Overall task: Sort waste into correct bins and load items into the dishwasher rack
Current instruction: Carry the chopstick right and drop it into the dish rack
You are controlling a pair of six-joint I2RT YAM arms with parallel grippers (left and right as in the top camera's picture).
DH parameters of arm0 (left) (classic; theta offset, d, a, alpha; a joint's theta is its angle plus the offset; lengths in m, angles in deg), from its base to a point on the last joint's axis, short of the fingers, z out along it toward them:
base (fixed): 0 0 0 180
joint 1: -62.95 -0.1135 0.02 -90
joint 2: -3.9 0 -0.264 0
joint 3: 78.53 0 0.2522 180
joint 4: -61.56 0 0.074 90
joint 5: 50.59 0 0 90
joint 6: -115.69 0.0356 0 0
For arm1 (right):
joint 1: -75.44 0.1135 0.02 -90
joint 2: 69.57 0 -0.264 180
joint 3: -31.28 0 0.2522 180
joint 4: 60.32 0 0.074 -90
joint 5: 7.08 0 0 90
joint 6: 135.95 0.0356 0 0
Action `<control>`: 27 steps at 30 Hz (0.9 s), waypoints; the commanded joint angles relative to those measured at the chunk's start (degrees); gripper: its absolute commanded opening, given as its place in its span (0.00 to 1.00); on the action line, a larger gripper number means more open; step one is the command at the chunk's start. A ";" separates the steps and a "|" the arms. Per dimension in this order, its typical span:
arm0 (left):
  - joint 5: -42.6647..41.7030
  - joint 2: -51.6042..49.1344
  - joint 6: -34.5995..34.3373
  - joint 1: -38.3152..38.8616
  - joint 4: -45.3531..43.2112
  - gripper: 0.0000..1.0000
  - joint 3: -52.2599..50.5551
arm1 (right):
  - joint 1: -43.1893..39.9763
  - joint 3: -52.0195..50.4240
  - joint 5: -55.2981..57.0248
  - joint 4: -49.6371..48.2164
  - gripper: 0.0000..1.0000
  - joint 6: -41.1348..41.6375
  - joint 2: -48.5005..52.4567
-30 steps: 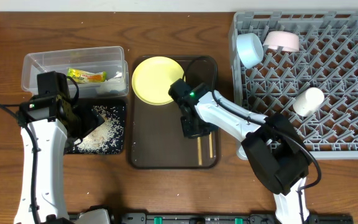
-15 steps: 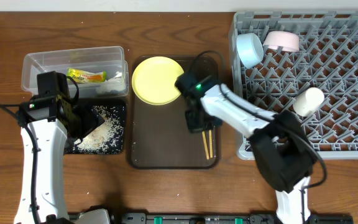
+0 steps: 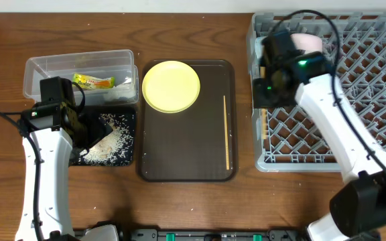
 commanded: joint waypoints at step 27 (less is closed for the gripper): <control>0.13 0.50 -0.07 -0.31 0.17 0.93 -0.24 | 2.45 -3.87 -1.57 -9.88 0.38 -4.52 -2.08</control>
